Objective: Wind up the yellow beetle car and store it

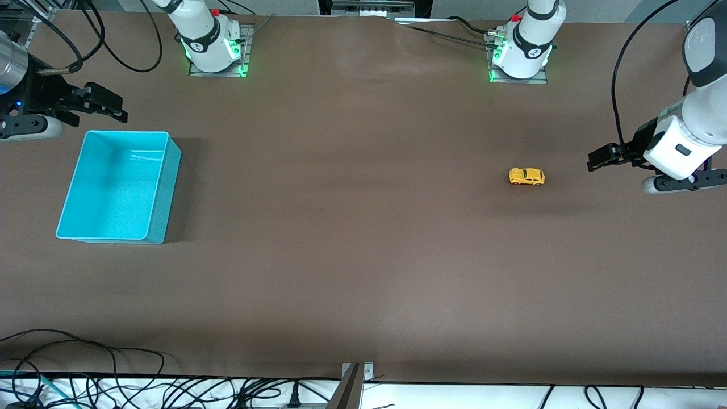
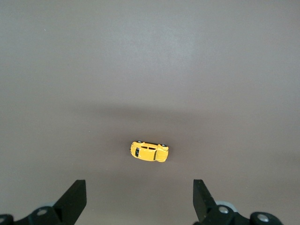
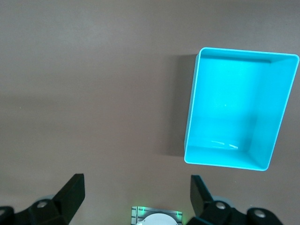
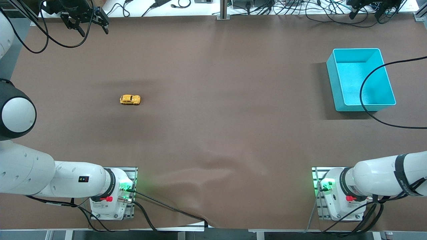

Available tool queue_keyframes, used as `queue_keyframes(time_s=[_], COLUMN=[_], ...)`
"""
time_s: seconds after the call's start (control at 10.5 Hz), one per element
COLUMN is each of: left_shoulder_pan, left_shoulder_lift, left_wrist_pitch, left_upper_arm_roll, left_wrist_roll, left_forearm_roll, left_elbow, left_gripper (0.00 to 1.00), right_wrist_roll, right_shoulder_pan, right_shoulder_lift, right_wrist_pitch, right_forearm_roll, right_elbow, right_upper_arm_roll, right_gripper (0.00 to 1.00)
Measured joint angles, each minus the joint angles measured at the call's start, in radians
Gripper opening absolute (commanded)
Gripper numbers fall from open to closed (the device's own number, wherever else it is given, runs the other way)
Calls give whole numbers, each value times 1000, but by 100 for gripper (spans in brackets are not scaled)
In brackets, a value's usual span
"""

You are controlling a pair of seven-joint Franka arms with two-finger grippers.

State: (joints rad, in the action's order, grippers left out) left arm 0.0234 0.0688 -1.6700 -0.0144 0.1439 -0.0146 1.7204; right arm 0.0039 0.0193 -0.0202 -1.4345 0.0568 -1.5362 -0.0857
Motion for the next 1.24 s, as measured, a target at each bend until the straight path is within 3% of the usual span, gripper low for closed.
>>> queue_keyframes(time_s=[1.24], left_shoulder_pan=[0], left_shoulder_lift=[7], left_wrist_pitch=[5], left_upper_arm_roll=[0], left_wrist_roll=[-2], left_forearm_roll=[0], left_elbow=[0], left_gripper=[100], right_wrist_roll=[46], right_shoulder_pan=[1], right_shoulder_lift=[0], right_wrist_pitch=[29], right_forearm_roll=[-16], right_elbow=[0], right_upper_arm_roll=[13], right_gripper=[100])
